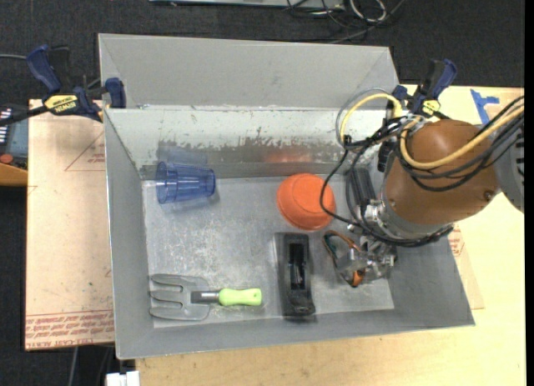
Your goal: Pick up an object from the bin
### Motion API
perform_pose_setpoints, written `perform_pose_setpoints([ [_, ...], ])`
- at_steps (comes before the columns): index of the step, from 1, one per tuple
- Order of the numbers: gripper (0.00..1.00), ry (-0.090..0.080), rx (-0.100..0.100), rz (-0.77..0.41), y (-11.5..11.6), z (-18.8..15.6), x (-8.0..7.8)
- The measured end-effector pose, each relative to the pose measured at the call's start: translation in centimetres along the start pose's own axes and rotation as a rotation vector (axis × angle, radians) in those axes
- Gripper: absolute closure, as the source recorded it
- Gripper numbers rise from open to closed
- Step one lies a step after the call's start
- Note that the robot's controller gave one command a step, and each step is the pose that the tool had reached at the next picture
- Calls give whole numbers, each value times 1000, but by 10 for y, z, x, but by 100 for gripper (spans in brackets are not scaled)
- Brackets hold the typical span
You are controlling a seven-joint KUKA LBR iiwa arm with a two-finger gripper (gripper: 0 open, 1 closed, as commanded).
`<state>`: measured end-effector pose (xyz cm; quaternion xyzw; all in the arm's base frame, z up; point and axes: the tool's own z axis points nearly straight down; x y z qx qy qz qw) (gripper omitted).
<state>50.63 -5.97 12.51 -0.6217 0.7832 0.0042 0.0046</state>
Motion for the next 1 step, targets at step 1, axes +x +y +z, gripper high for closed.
perform_pose_setpoints([
  [1, 100, -2, 2, 3, -1, -5, -1],
])
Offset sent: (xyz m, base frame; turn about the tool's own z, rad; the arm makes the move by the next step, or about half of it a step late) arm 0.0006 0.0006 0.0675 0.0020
